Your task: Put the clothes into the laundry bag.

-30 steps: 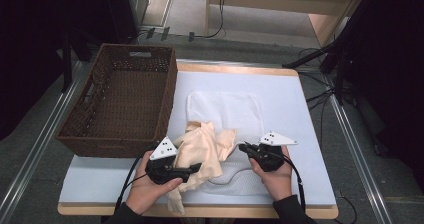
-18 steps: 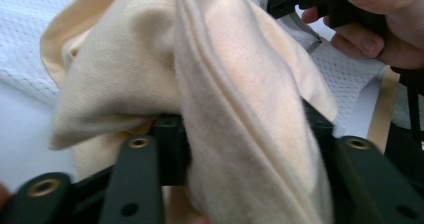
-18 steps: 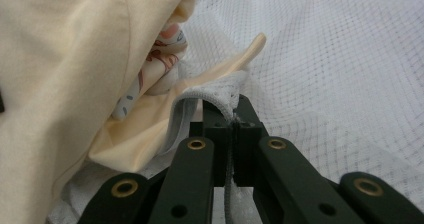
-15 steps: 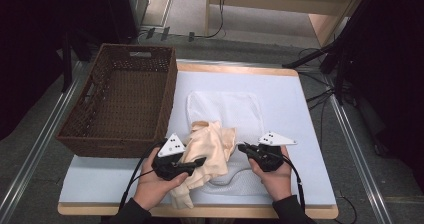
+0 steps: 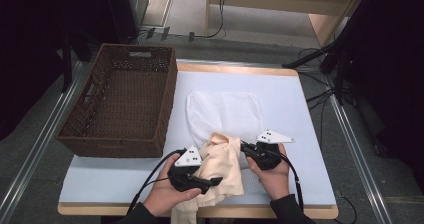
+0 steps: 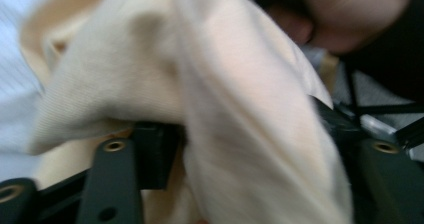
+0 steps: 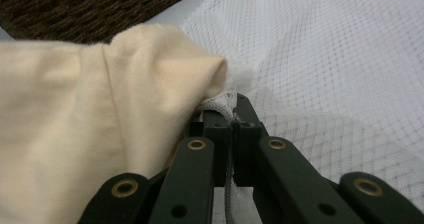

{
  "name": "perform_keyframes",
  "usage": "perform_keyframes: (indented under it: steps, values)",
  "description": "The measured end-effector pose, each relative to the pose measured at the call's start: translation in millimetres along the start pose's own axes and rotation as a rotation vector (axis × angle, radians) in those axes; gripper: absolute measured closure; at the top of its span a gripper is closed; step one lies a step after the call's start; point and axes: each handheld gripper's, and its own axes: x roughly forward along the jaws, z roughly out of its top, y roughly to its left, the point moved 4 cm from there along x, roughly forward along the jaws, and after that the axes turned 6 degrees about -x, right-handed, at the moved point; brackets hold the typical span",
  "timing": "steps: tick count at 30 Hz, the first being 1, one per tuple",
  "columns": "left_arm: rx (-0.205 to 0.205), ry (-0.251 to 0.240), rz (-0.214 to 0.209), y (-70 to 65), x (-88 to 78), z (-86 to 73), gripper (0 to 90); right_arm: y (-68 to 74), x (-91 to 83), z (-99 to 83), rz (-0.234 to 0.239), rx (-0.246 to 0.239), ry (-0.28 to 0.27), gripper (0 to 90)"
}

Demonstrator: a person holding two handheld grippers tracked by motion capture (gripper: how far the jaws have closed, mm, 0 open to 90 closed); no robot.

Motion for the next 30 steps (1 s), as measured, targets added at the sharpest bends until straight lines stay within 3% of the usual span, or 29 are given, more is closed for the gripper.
perform_keyframes:
  steps: [2,5,9,11,14,17,19,20,22,23,24,26,27,28,29,30]
  values:
    - [0.005,0.015,0.028,0.1,5.7,-1.0,23.9,-0.2,-0.2,0.4,0.004,-0.004,-0.003,88.3]
    - [0.027,-0.015,0.053,-0.4,-0.1,4.3,20.7,-1.1,-0.1,-0.1,0.006,-0.001,-0.003,88.3]
    - [0.048,-0.097,0.063,-1.6,-13.8,15.1,25.3,-0.4,-2.6,1.6,0.011,0.005,-0.012,88.3]
    - [0.043,-0.130,0.046,-2.3,-17.9,21.2,28.2,0.6,-3.8,2.8,0.011,-0.002,-0.017,88.3]
    - [0.025,-0.124,0.004,-3.4,-18.4,26.6,30.9,1.4,-4.8,3.8,0.011,-0.006,-0.020,88.3]
    - [0.033,-0.118,-0.001,-4.6,-13.9,29.4,31.0,1.1,-4.2,3.5,0.011,-0.001,-0.018,88.3]
    - [0.022,-0.110,-0.017,-4.7,-7.4,28.9,41.2,0.9,-3.4,3.2,0.009,-0.001,-0.015,88.4]
    - [0.018,-0.097,-0.032,-4.9,-3.7,27.6,41.2,1.1,-2.9,2.9,0.007,0.001,-0.012,88.4]
    - [0.020,-0.051,-0.080,-8.3,4.5,23.6,59.1,1.0,-2.0,2.3,0.007,-0.001,-0.008,88.4]
    - [0.020,-0.037,-0.100,-10.1,6.5,22.5,63.5,1.0,-1.6,2.1,0.008,0.000,-0.008,88.4]
    - [0.036,-0.015,-0.135,-13.4,9.0,20.6,66.4,0.9,-1.7,2.0,0.009,0.000,-0.008,88.4]
    - [0.039,0.047,-0.162,-17.5,14.6,16.3,68.9,-0.5,-3.2,3.1,0.010,0.009,-0.017,88.4]
    - [0.039,0.047,-0.162,-17.5,14.6,16.3,68.9,-1.3,-3.9,3.6,0.007,0.009,-0.021,88.4]
    - [0.025,0.077,-0.168,-16.2,18.2,14.3,68.9,-1.3,-3.9,3.6,0.007,0.009,-0.021,88.4]
    - [0.006,0.118,-0.145,-13.4,25.5,10.6,68.8,-1.9,-4.6,4.0,0.003,0.010,-0.023,88.4]
    - [-0.001,0.122,-0.141,-12.9,28.9,9.1,68.4,-3.0,-5.6,4.6,-0.002,0.009,-0.028,88.4]
